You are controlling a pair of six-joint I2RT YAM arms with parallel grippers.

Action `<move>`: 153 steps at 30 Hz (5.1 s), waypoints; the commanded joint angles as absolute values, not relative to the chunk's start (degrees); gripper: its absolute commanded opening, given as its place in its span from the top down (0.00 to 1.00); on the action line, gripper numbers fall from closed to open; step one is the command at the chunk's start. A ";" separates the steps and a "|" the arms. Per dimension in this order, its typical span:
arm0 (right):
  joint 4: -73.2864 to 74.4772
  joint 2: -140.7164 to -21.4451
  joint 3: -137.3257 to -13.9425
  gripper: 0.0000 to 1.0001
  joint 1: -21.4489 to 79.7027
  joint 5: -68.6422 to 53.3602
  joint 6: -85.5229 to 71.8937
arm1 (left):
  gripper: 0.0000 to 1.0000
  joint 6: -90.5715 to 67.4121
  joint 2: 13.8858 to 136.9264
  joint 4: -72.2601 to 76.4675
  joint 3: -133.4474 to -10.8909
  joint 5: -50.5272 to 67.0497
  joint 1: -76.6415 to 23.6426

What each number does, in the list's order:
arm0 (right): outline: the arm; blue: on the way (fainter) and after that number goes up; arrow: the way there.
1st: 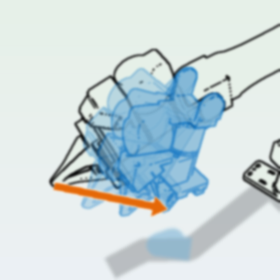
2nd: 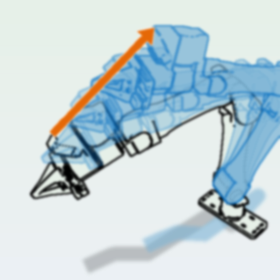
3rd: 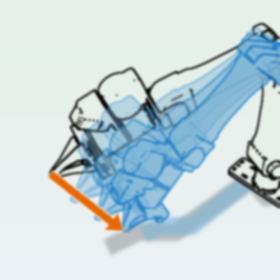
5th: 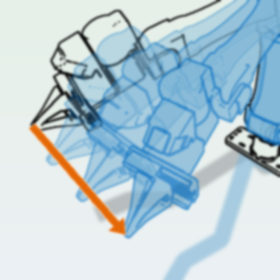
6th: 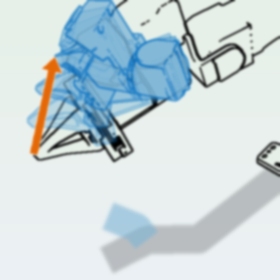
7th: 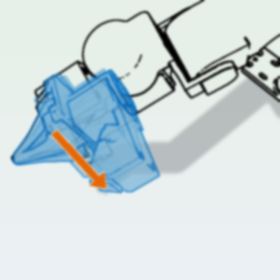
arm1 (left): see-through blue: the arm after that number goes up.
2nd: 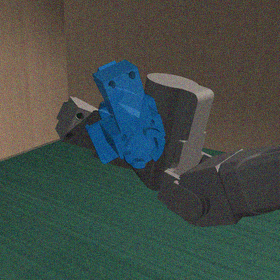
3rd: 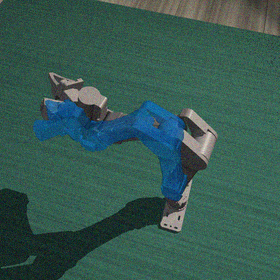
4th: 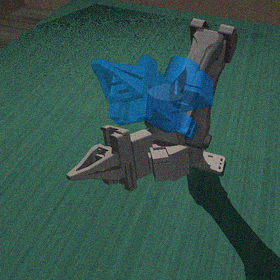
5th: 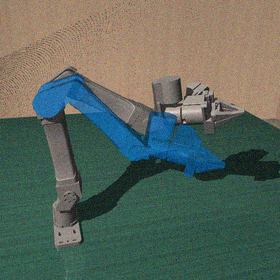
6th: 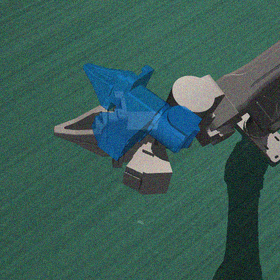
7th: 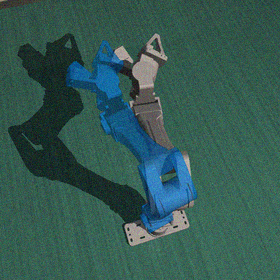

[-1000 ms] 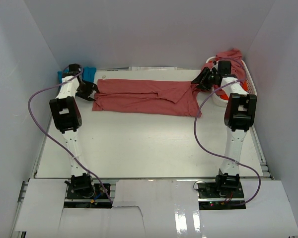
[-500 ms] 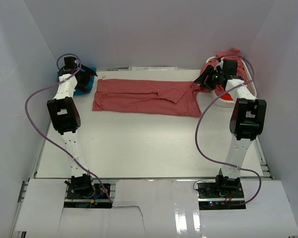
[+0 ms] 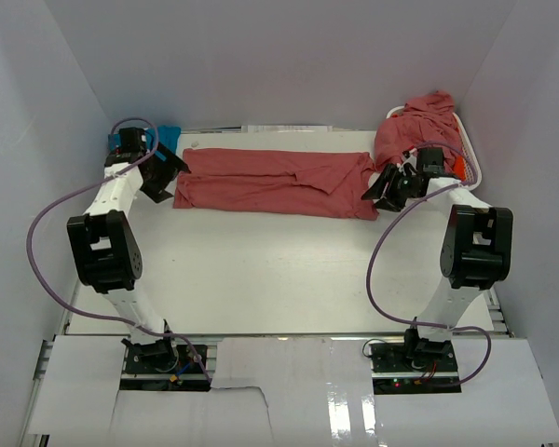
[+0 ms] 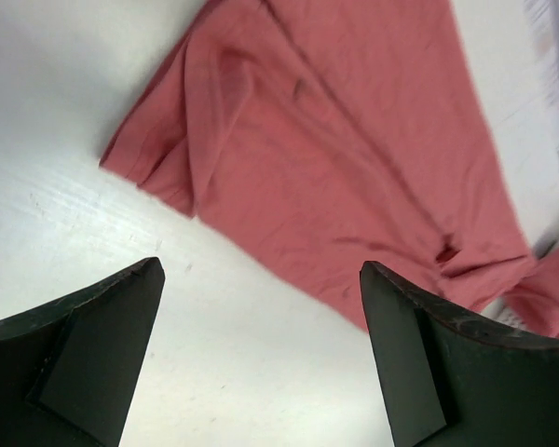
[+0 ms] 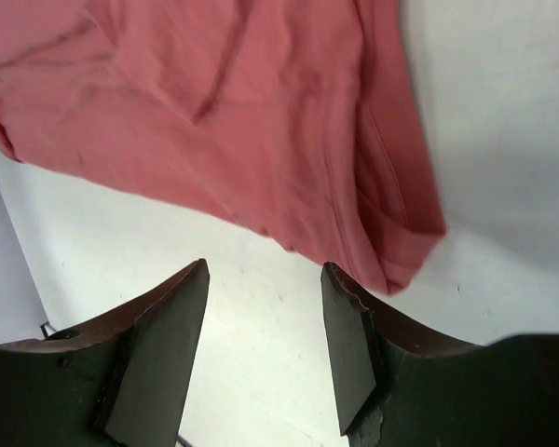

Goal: Fold and stack the t-shirts
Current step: Fold the other side of the tshirt into a rectangle

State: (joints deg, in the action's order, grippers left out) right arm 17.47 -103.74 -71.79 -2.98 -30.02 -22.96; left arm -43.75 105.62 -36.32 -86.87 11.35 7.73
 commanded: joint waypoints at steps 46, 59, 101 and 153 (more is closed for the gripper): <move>11.95 -110.13 -69.61 0.92 -4.57 -29.35 -15.29 | 0.04 -27.08 88.68 -37.00 -70.58 -1.39 1.06; 12.74 -110.66 -70.49 0.92 -4.48 -30.32 -15.47 | 0.09 -21.27 92.99 -30.95 -67.86 -19.50 -5.09; 11.78 -111.45 -70.66 0.92 -4.48 -31.46 -15.73 | 0.46 -24.52 111.44 -25.23 -79.98 -20.92 -8.26; 13.62 -113.03 -72.59 0.92 -4.57 -29.80 -16.17 | 1.00 -22.59 107.58 -24.79 -72.08 -27.60 -5.19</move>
